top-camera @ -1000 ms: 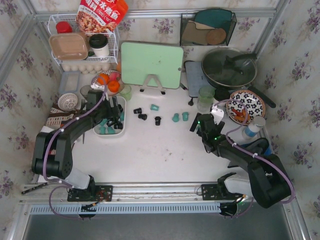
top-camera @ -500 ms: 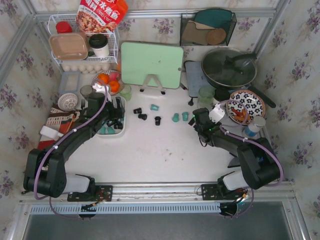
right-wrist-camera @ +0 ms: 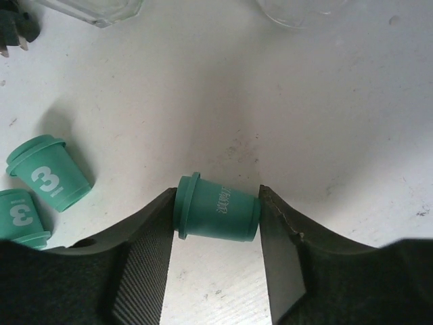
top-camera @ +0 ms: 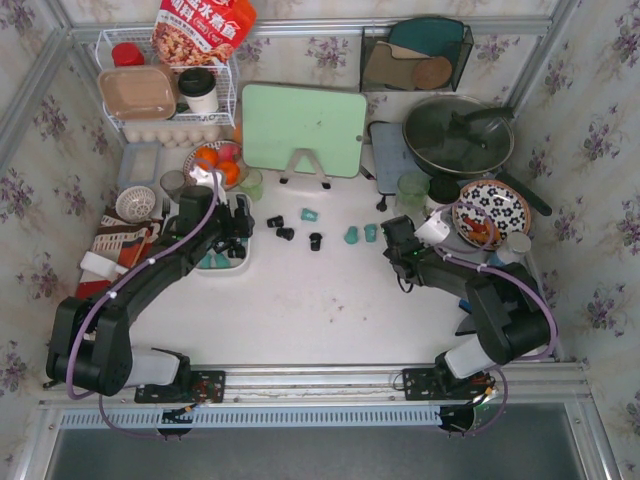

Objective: Mix the coffee capsules in the storage basket

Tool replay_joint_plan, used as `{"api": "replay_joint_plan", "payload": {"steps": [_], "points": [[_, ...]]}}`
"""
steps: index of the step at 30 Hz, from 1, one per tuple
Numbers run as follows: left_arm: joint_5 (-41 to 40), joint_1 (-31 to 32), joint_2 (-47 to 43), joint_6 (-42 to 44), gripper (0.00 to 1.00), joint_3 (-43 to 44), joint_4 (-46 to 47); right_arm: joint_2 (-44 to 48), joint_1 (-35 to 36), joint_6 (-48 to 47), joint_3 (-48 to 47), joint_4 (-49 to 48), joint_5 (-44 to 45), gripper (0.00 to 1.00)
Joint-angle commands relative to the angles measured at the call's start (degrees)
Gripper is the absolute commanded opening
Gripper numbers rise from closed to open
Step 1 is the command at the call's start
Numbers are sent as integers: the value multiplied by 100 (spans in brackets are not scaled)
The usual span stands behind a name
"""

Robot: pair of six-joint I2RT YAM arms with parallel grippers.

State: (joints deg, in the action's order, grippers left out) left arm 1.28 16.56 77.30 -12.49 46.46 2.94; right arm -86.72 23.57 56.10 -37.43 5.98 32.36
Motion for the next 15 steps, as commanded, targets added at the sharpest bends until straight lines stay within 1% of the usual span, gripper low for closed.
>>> {"api": "replay_joint_plan", "payload": {"steps": [1,3,4,5,7,9,10,12,15], "points": [[28,59,-33,46,99,55,200,154,7,-144,1,-17,33,49],[47,103,-20,78,99,75,207,316,5,-412,49,-127,-74,44],[48,135,1,106,99,99,195,450,1,-666,96,-254,-170,42],[52,180,27,125,99,127,169,586,6,-978,175,-455,-321,37],[84,273,107,200,99,200,133,952,6,-1591,368,-881,-578,35],[98,417,175,307,99,288,93,1357,7,-2230,611,-1403,-1038,34],[100,505,206,367,99,338,67,1585,3,-2608,745,-1681,-1329,31],[86,685,268,472,99,434,27,1987,47,-3282,1006,-2229,-1784,30],[-167,974,329,537,99,627,-182,2494,208,-4219,1360,-2962,-2454,29]]}}
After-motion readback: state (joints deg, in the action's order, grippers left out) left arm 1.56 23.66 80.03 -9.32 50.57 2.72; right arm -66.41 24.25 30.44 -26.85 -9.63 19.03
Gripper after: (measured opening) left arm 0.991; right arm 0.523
